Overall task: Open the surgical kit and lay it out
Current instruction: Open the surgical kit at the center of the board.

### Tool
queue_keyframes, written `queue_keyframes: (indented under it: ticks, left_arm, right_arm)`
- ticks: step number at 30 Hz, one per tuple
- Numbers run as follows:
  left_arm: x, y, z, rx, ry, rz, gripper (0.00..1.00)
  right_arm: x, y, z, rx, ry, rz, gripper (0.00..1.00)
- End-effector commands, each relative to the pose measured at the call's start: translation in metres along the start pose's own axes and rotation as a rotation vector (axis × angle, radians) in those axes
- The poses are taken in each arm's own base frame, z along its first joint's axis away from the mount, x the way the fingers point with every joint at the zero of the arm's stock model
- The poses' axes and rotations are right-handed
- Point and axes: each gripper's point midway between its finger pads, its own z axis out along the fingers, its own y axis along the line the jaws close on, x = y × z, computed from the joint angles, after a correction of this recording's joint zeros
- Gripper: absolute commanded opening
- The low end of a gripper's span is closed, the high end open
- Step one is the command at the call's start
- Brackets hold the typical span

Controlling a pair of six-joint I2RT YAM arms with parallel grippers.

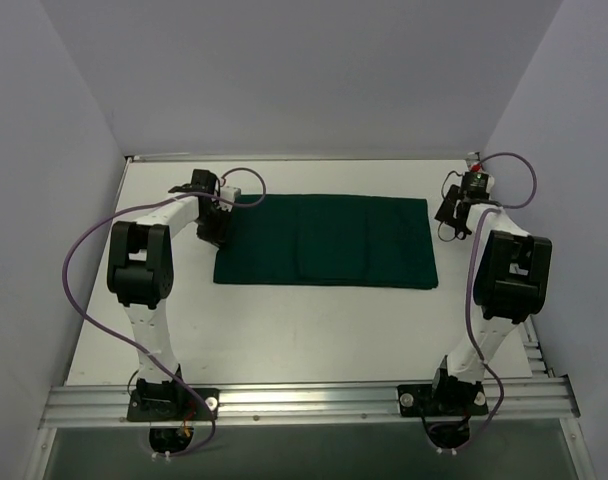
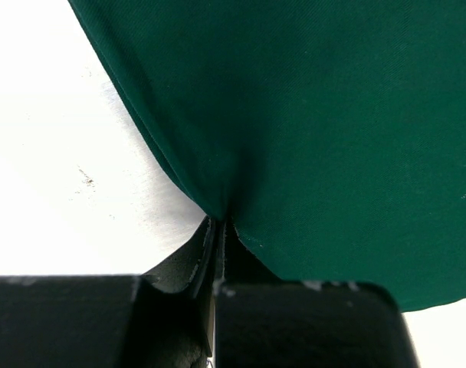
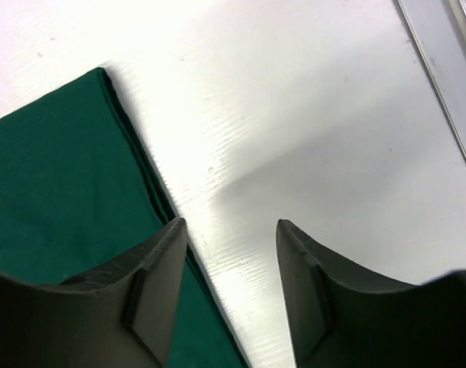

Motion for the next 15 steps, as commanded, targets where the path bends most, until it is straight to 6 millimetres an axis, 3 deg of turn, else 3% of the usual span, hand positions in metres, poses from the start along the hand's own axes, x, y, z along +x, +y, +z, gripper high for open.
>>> queue_keyframes:
  ticks: [1, 2, 3, 6, 11, 15]
  left_arm:
    - [0.010, 0.012, 0.011, -0.053, 0.035, 0.022, 0.02]
    - [0.011, 0.012, 0.011, -0.051, 0.036, 0.022, 0.02]
    - [0.010, 0.012, 0.010, -0.051, 0.035, 0.022, 0.02]
    - [0.011, 0.012, 0.010, -0.049, 0.034, 0.024, 0.02]
    - [0.016, 0.009, 0.011, -0.036, 0.048, 0.023, 0.02]
    - [0.020, 0.009, 0.007, -0.032, 0.051, 0.029, 0.02]
  right_arm:
    - [-0.002, 0.005, -0.016, -0.003, -0.001, 0.005, 0.50]
    - [-0.003, 0.007, -0.021, -0.009, -0.015, 0.014, 0.51]
    - [0.018, 0.011, -0.022, -0.048, 0.032, 0.016, 0.54]
    - [0.032, 0.017, -0.026, -0.097, 0.032, 0.061, 0.56]
    - [0.092, 0.017, -0.021, -0.109, 0.183, 0.088, 0.53]
    - [0.111, 0.019, -0.026, -0.085, 0.199, 0.050, 0.53]
